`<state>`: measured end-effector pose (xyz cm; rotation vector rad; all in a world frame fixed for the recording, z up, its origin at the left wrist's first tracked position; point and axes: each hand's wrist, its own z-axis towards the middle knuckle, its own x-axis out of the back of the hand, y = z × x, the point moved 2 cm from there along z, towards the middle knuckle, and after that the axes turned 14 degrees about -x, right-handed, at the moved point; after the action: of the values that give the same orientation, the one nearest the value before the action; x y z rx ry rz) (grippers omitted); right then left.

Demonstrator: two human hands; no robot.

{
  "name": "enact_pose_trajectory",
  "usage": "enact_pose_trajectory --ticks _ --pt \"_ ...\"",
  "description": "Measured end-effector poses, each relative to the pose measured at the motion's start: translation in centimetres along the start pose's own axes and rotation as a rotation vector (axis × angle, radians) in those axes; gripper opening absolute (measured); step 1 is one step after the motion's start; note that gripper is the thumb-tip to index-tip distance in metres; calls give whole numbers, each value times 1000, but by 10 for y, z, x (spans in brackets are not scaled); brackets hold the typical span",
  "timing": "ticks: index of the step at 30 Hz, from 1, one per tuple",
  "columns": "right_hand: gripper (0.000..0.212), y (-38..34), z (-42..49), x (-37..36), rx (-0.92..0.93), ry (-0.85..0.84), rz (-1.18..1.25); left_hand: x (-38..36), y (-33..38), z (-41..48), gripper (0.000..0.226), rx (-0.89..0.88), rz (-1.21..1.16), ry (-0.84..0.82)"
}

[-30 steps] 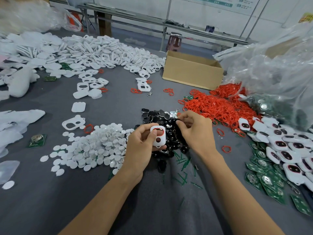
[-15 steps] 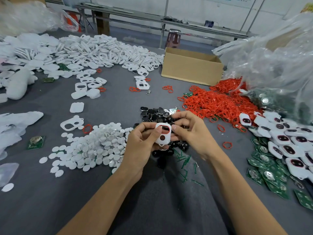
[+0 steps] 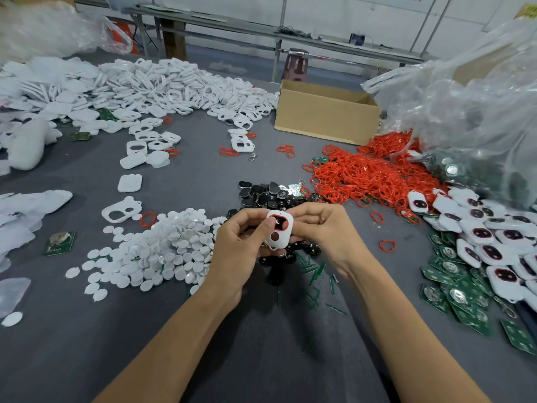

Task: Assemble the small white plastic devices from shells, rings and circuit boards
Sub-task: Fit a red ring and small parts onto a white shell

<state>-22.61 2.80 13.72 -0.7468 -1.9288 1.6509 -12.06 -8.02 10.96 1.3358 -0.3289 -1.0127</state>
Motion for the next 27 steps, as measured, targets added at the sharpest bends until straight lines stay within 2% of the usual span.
enact_pose_trajectory --ticks 4,11,15,17,20,27 --pt "20 1 -1 -1 9 -58 33 1 -1 1 8 8 3 18" --pt "12 6 -1 3 -22 -123 143 0 -1 1 11 5 31 32" --pt "18 7 -2 1 -40 -198 167 3 -1 1 10 -18 65 82" --pt "25 7 -2 0 -41 -164 129 3 -1 1 10 -27 81 84" --pt "23 9 1 -2 -33 -67 65 3 0 0 11 -21 80 69" --pt "21 12 2 0 -64 -85 177 3 2 2 33 92 -134 60"
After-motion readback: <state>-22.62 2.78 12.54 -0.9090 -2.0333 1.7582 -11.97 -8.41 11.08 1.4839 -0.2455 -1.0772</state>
